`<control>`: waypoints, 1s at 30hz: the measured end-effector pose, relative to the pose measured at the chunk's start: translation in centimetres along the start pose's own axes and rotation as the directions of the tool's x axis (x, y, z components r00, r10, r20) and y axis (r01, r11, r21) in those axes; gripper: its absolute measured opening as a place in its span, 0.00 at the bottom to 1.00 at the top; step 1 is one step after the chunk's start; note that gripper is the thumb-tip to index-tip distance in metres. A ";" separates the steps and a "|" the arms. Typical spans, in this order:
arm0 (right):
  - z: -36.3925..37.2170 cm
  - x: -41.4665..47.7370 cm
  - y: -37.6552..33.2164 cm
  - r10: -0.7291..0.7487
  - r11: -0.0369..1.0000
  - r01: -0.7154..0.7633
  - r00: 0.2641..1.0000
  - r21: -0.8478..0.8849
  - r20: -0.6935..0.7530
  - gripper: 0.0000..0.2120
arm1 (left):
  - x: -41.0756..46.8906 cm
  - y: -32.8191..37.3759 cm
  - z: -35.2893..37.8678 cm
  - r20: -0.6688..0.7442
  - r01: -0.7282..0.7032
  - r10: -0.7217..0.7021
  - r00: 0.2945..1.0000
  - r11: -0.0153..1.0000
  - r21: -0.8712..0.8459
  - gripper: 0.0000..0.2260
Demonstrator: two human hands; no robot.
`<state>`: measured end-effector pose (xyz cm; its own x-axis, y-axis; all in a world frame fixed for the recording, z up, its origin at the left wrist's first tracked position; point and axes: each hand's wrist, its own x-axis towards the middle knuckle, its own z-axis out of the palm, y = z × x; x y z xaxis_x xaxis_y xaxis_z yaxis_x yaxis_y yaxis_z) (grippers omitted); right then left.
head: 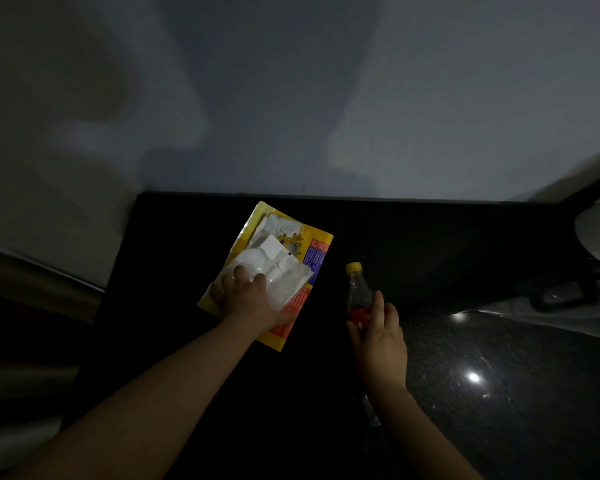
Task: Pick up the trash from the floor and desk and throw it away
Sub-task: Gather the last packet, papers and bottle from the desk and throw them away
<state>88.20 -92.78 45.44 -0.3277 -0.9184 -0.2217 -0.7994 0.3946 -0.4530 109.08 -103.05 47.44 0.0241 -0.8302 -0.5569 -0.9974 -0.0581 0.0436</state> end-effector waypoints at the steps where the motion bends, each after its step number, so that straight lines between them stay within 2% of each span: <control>1: 0.0 0.0 0.0 0.004 1.000 -0.004 1.000 -0.001 0.000 0.37 | 0.1 0.1 0.0 -0.008 0.015 -0.015 1.000 1.000 -0.001 0.48; 3: 0.0 -0.1 0.0 0.005 1.000 -0.005 1.000 -0.004 -0.002 0.37 | 0.2 0.4 0.0 -0.047 0.032 -0.032 0.998 0.999 0.008 0.46; 6: 0.0 -0.1 -0.1 0.003 1.000 -0.003 1.000 -0.008 -0.005 0.37 | 0.7 0.8 -0.2 -0.117 -0.011 0.020 0.993 0.997 0.082 0.44; 12: 0.2 0.0 -0.2 0.006 1.000 -0.006 1.000 -0.030 -0.020 0.37 | 0.7 2.4 0.4 -0.069 0.033 -0.032 0.997 0.999 0.017 0.52; 15: 0.2 -0.1 -0.1 0.003 0.999 -0.004 1.000 -0.034 -0.028 0.36 | 0.6 2.8 0.9 -0.057 0.035 -0.036 0.998 0.999 -0.018 0.52; 21: 0.3 0.0 0.2 -0.003 1.000 0.003 1.000 -0.029 -0.031 0.36 | 1.1 1.5 1.2 -0.051 -0.043 0.040 0.998 0.998 -0.048 0.44; 24: 0.3 0.1 0.4 -0.016 1.000 0.015 0.999 -0.023 -0.032 0.36 | 1.2 1.2 0.7 -0.121 -0.127 0.122 0.985 0.991 -0.038 0.35; 27: 0.4 0.2 0.7 -0.018 1.000 0.017 0.999 -0.023 -0.036 0.36 | 1.5 0.1 0.2 -0.201 -0.222 0.199 0.959 0.970 -0.098 0.29; 29: 0.4 0.2 0.9 -0.022 0.999 0.021 0.999 -0.024 -0.038 0.36 | 1.6 -0.7 0.3 -0.237 -0.267 0.223 0.946 0.948 -0.175 0.34; 30: 0.5 0.2 0.9 -0.021 1.000 0.020 0.999 -0.020 -0.039 0.36 | 1.5 -0.9 0.4 -0.237 -0.273 0.221 0.946 0.937 -0.217 0.41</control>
<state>87.65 -92.61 44.58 -0.3304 -0.9268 -0.1787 -0.8156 0.3756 -0.4402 109.96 -104.07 46.24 -0.1815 -0.9296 -0.3207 -0.9263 0.0521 0.3731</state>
